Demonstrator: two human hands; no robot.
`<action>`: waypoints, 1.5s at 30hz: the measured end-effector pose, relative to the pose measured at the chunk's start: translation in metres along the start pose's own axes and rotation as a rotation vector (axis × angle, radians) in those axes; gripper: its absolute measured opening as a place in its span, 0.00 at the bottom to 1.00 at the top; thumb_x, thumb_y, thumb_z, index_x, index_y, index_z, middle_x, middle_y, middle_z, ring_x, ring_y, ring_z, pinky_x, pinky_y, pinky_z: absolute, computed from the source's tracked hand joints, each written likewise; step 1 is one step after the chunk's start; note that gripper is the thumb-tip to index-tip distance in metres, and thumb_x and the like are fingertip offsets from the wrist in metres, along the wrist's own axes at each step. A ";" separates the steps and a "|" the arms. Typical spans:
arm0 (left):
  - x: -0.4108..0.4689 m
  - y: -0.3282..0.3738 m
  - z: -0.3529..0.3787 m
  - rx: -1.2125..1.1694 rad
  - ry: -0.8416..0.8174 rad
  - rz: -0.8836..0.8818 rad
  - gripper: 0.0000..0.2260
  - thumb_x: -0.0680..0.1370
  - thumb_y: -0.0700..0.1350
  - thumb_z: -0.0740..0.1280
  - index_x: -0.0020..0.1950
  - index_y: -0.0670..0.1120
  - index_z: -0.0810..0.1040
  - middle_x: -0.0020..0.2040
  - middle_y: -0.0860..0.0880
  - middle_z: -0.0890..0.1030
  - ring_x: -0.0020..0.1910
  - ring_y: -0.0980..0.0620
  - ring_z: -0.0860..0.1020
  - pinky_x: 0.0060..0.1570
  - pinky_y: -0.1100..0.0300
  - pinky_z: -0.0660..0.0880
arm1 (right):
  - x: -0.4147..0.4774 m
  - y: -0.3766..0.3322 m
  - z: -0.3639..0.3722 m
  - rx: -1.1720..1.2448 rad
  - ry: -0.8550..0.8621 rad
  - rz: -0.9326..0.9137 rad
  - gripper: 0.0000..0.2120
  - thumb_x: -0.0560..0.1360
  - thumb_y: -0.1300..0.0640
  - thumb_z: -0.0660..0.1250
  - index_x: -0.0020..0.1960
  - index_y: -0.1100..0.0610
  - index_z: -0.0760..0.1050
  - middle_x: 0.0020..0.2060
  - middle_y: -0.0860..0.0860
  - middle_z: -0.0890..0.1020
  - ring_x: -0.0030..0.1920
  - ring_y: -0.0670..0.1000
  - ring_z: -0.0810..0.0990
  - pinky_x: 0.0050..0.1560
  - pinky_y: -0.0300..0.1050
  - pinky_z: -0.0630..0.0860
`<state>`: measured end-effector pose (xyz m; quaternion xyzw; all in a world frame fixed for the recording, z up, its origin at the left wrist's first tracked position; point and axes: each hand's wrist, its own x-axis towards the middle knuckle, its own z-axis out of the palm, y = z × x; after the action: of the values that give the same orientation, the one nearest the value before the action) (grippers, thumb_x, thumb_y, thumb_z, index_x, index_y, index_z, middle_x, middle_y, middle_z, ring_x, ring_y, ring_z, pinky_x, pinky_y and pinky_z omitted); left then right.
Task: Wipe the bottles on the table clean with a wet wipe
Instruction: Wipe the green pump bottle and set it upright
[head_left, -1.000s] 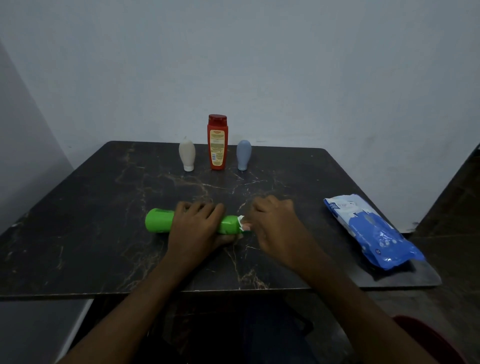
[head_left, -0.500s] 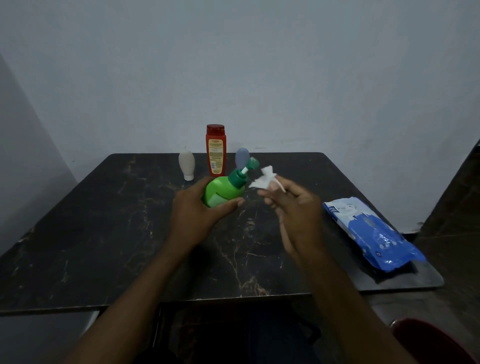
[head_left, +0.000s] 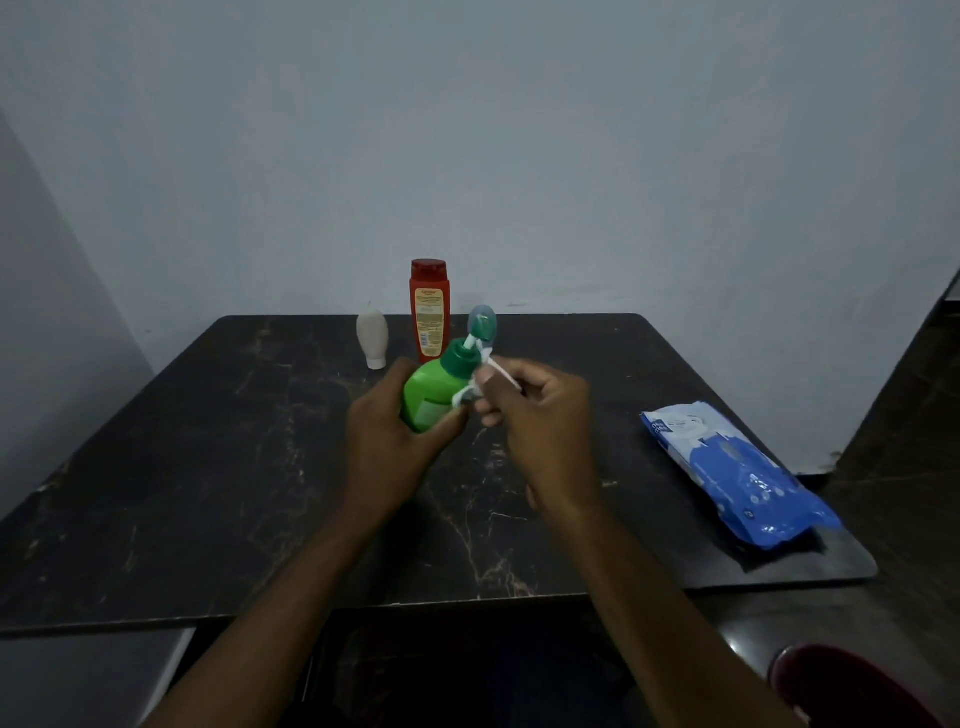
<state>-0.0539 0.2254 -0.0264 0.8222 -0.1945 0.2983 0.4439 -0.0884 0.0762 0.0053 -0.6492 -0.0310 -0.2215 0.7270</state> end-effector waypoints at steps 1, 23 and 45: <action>0.000 -0.003 -0.002 0.030 -0.006 -0.003 0.18 0.71 0.55 0.77 0.53 0.50 0.76 0.46 0.55 0.81 0.42 0.59 0.80 0.40 0.61 0.80 | -0.001 0.001 -0.005 -0.036 -0.038 -0.015 0.06 0.76 0.60 0.70 0.52 0.56 0.83 0.38 0.51 0.86 0.35 0.46 0.83 0.35 0.38 0.77; -0.015 -0.022 -0.012 0.187 -0.146 0.088 0.19 0.69 0.47 0.79 0.51 0.51 0.71 0.47 0.53 0.82 0.41 0.58 0.80 0.38 0.57 0.78 | -0.011 -0.033 -0.052 -0.533 -0.175 -0.483 0.08 0.75 0.58 0.72 0.53 0.58 0.82 0.44 0.48 0.82 0.41 0.45 0.80 0.39 0.34 0.76; -0.025 -0.023 -0.013 0.199 -0.173 0.140 0.21 0.69 0.46 0.80 0.53 0.54 0.72 0.49 0.56 0.82 0.43 0.57 0.79 0.40 0.57 0.76 | -0.029 -0.006 -0.060 -0.465 -0.191 -0.447 0.09 0.75 0.57 0.72 0.54 0.57 0.82 0.44 0.46 0.82 0.43 0.46 0.81 0.40 0.35 0.77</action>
<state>-0.0631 0.2499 -0.0520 0.8693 -0.2583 0.2745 0.3199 -0.1309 0.0264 -0.0083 -0.7926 -0.1893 -0.3145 0.4869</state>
